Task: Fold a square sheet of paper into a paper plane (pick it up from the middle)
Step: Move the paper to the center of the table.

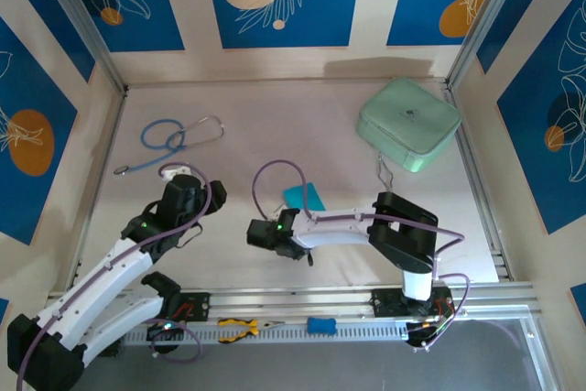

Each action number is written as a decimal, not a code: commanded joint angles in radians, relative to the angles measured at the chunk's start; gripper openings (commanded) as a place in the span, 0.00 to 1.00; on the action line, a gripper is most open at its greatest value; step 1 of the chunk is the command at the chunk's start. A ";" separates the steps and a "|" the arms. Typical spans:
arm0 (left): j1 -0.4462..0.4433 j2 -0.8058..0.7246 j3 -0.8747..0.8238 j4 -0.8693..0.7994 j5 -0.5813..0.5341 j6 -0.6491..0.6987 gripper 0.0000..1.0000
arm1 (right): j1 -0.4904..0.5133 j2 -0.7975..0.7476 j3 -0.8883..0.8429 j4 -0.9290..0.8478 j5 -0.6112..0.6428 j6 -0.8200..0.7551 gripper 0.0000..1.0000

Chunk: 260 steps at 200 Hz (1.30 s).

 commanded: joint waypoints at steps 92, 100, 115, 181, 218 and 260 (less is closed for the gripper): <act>0.024 0.180 -0.011 0.157 0.251 0.016 0.60 | -0.472 -0.503 -0.449 0.648 -0.819 0.152 0.25; 0.024 0.200 -0.010 0.179 0.279 0.017 0.58 | -0.502 -0.509 -0.471 0.674 -0.847 0.163 0.22; 0.024 0.239 -0.009 0.220 0.333 0.018 0.54 | -0.540 -0.505 -0.493 0.690 -0.876 0.180 0.19; 0.023 0.365 -0.013 0.353 0.514 0.000 0.41 | -0.573 -0.335 -0.464 0.717 -0.963 0.238 0.17; 0.022 0.395 -0.016 0.386 0.556 -0.010 0.36 | -0.562 -0.262 -0.469 0.694 -0.892 0.360 0.17; 0.020 0.439 -0.023 0.441 0.603 -0.041 0.34 | -0.515 -0.206 -0.468 0.623 -0.795 0.692 0.13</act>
